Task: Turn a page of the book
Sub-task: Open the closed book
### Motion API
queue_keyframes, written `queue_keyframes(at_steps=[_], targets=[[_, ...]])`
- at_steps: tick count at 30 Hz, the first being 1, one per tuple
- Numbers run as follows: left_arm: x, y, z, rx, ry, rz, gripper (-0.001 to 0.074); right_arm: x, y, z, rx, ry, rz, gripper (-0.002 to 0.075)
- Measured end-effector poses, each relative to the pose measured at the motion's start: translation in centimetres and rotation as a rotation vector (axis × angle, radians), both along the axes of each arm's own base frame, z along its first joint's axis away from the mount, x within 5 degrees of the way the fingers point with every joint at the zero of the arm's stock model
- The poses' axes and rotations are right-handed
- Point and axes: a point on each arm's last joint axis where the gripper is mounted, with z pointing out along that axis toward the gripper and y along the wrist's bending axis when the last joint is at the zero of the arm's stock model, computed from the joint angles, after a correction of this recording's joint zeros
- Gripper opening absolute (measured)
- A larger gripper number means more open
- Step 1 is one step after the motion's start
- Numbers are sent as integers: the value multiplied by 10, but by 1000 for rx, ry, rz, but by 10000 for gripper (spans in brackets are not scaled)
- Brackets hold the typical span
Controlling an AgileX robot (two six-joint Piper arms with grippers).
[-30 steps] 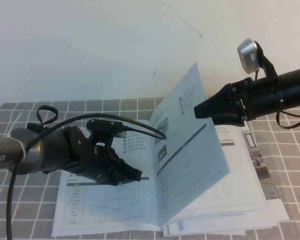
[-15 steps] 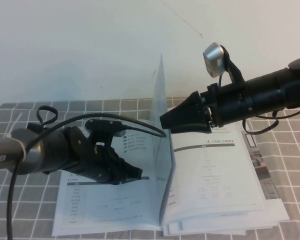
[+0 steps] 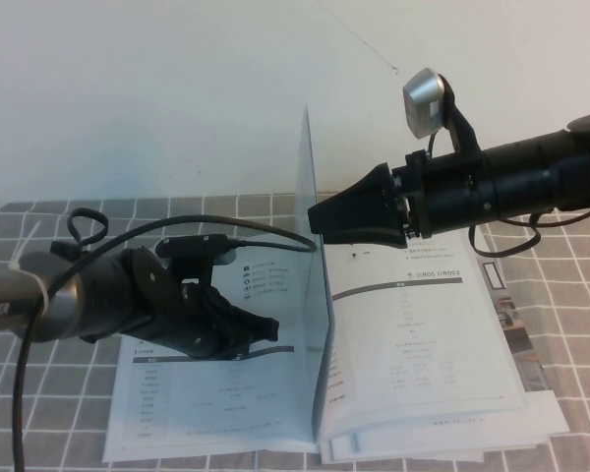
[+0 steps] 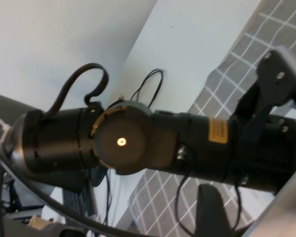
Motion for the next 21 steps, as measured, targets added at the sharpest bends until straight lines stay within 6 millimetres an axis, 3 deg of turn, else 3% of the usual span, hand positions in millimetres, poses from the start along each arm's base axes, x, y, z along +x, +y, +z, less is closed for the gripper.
queue_keyframes(at_steps=[12, 21], targets=[[8, 22, 3, -53, 26, 120, -4, 2, 5, -2, -17, -65, -20, 393], [9, 23, 4, -62, 25, 133, -4, -3, 18, 0, 12, -102, -10, 391]])
